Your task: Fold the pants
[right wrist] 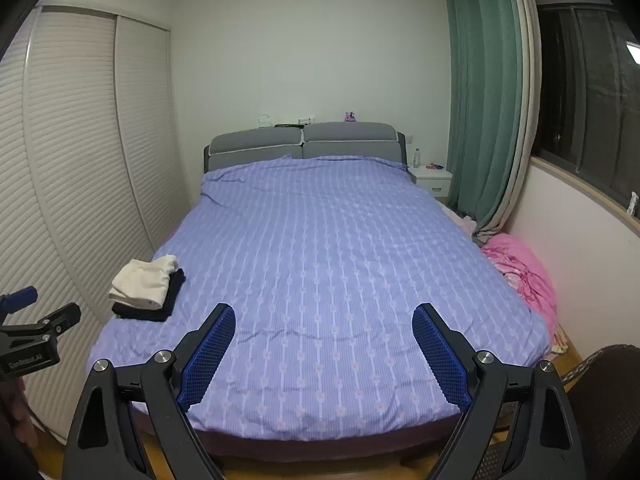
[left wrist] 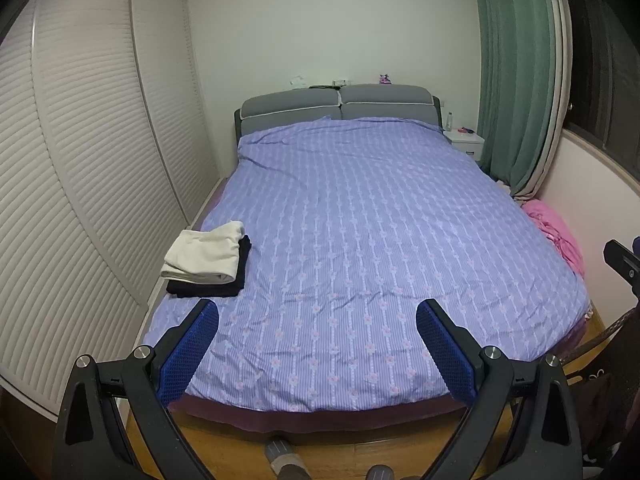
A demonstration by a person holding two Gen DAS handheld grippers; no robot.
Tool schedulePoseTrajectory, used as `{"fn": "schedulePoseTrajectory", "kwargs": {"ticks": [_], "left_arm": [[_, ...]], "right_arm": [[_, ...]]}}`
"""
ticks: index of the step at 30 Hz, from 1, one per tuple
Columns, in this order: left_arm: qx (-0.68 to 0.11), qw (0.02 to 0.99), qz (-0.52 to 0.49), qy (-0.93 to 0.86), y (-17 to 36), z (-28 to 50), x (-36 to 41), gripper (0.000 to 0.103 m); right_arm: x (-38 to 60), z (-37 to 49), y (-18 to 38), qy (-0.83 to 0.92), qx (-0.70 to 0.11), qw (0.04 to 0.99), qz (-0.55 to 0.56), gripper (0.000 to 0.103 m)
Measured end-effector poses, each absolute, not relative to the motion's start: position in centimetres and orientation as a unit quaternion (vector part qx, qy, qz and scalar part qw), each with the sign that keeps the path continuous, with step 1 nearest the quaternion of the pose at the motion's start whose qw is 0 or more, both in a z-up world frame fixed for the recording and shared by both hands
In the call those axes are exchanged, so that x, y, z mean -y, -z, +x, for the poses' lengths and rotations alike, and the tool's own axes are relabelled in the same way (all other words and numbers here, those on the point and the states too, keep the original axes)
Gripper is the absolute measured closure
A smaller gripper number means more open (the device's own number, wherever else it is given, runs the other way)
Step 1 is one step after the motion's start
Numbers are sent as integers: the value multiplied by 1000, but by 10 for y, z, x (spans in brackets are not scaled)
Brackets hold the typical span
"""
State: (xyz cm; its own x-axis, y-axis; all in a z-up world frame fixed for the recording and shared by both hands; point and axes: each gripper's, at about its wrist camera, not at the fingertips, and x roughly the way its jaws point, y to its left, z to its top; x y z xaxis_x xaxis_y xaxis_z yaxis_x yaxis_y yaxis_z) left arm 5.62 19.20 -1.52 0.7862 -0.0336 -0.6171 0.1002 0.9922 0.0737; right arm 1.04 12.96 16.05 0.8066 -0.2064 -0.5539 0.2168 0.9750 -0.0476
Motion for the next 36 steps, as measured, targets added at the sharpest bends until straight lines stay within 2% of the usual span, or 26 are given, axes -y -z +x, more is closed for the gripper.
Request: {"fn": "schedulePoseTrajectory", "kwargs": {"ticks": [36], "left_arm": [[-318, 945, 63, 43, 10, 58, -187, 2]], "right_arm": [[-118, 13, -165, 111, -288, 951, 18, 12]]}}
